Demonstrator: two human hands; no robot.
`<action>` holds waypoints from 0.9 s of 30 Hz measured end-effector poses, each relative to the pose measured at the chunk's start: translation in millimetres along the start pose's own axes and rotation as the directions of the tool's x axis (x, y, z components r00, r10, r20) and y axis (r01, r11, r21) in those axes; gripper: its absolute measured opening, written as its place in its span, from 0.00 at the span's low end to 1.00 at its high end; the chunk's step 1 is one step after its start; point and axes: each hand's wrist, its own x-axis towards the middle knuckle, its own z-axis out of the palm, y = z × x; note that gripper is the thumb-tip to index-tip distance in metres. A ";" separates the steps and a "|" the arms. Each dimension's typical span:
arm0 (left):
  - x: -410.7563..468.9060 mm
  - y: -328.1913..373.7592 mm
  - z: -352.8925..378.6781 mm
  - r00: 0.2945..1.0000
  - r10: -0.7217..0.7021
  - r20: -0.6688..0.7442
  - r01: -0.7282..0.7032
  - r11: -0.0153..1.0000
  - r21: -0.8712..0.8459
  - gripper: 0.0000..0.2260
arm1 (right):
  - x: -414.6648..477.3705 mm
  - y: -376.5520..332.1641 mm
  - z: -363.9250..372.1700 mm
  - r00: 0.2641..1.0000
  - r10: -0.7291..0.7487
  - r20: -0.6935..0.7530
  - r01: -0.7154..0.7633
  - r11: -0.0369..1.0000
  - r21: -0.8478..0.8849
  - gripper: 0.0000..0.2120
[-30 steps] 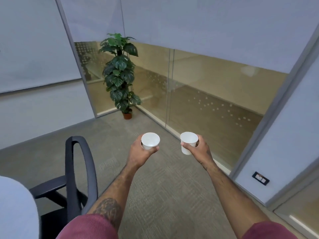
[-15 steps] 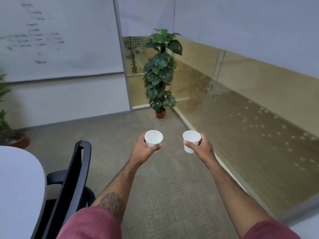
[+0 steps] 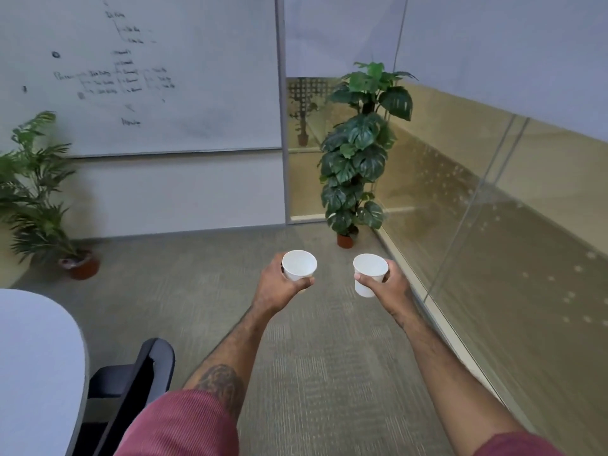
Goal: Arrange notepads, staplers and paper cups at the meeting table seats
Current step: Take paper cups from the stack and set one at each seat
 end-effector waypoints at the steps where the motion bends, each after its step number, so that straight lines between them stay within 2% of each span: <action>1: 15.6 -2.0 -4.7 1.000 -0.005 -0.010 0.005 1.000 0.005 0.32 | 16.2 -3.3 7.9 1.000 -0.006 0.008 0.006 1.000 -0.001 0.35; 7: 88.6 -19.5 -30.6 0.993 -0.050 -0.107 0.053 0.998 0.021 0.30 | 100.9 -18.8 55.3 0.996 -0.027 0.090 0.026 1.000 0.009 0.35; 16: 197.5 -55.4 -54.8 0.949 -0.134 -0.286 0.136 0.991 -0.012 0.31 | 244.0 -38.9 156.9 0.952 -0.088 0.292 0.070 0.995 0.071 0.28; 21: 249.5 -67.6 -75.3 0.874 -0.188 -0.448 0.200 0.980 -0.021 0.29 | 317.3 -58.2 221.0 0.881 -0.155 0.448 0.140 0.988 0.066 0.28; 27: 269.4 -81.1 -112.9 0.755 -0.260 -0.602 0.291 0.955 -0.047 0.27 | 366.5 -87.0 303.4 0.771 -0.207 0.603 0.190 0.977 0.092 0.32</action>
